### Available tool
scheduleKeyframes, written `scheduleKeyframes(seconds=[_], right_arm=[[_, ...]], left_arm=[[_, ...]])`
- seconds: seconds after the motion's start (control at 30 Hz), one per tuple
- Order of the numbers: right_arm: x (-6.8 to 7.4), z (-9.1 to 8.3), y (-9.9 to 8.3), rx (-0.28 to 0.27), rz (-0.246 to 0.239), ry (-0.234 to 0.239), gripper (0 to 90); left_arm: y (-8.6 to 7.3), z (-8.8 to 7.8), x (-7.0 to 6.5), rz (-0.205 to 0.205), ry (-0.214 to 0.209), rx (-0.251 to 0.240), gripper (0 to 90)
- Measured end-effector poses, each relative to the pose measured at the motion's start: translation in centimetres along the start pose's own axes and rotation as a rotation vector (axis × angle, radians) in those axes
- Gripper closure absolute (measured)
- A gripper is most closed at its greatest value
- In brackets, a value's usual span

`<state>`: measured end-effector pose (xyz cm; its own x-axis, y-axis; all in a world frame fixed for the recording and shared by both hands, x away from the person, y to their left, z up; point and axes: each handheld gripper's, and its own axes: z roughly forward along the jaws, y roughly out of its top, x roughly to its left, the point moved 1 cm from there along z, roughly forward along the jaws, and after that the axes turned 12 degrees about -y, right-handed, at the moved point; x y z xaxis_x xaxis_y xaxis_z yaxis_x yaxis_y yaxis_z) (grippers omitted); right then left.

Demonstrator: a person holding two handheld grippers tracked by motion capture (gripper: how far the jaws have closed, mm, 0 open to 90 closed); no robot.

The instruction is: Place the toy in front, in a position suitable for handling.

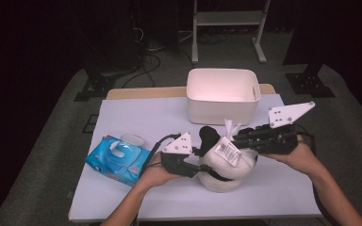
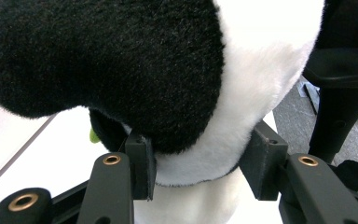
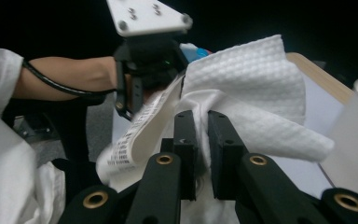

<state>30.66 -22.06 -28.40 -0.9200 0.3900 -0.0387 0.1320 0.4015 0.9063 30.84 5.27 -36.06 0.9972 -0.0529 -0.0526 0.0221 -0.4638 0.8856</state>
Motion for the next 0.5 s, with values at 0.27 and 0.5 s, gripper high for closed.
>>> scheduleKeyframes(seconds=[0.27,0.5], right_arm=[[1.1,-0.4,0.4,0.027,-0.054,0.013,82.1],[0.9,-2.7,-1.6,0.050,-0.023,-0.017,82.1]], left_arm=[[-0.2,-0.1,-0.1,-0.009,-0.002,-0.009,52.0],[-0.1,0.0,0.0,-0.012,-0.002,-0.009,51.8]])
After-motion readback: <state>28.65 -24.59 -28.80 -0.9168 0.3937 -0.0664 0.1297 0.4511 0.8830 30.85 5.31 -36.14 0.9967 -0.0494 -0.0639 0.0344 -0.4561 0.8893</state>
